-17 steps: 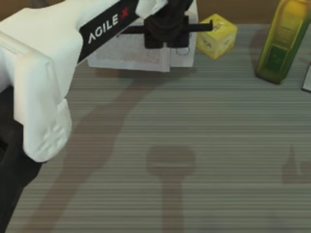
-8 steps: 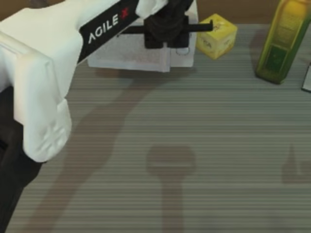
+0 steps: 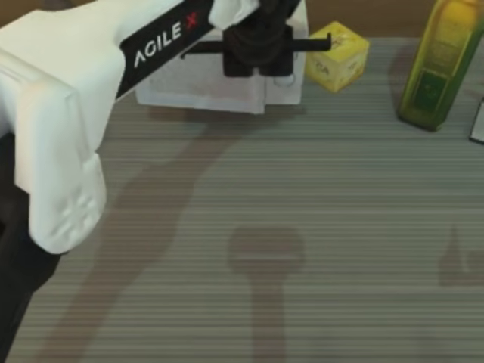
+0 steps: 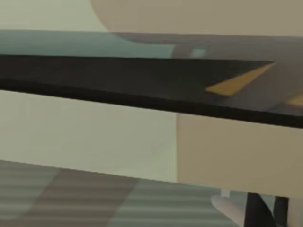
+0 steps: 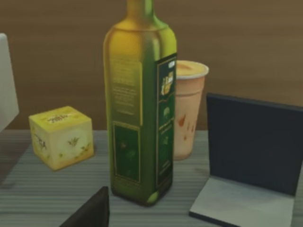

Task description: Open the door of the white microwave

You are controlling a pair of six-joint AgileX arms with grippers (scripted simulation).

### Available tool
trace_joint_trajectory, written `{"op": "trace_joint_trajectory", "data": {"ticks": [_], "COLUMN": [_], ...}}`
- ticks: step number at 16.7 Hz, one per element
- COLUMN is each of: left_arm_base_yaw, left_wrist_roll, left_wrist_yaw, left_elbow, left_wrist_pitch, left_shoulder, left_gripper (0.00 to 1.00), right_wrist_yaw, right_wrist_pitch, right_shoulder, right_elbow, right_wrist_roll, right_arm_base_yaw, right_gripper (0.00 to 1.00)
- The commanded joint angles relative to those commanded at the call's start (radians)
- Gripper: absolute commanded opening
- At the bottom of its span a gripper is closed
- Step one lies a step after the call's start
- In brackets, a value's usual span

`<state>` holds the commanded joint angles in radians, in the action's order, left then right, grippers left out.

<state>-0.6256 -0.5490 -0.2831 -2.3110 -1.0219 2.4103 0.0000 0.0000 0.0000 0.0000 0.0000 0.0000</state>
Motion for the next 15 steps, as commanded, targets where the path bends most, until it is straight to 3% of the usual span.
{"op": "trace_joint_trajectory", "data": {"ticks": [6, 15], "left_arm_base_yaw": [0.007, 0.007], "left_wrist_roll": [0.076, 0.077], "left_wrist_yaw": [0.024, 0.025], "left_elbow": [0.183, 0.186], "left_wrist_pitch": [0.097, 0.098], "left_shoulder": [-0.104, -0.106], "left_gripper": [0.0, 0.0], "right_wrist_yaw": [0.0, 0.0], "right_wrist_pitch": [0.0, 0.0], "right_shoulder": [0.0, 0.0], "right_elbow": [0.0, 0.0], "right_wrist_roll": [0.0, 0.0], "right_arm_base_yaw": [0.0, 0.0], "right_gripper": [1.0, 1.0]}}
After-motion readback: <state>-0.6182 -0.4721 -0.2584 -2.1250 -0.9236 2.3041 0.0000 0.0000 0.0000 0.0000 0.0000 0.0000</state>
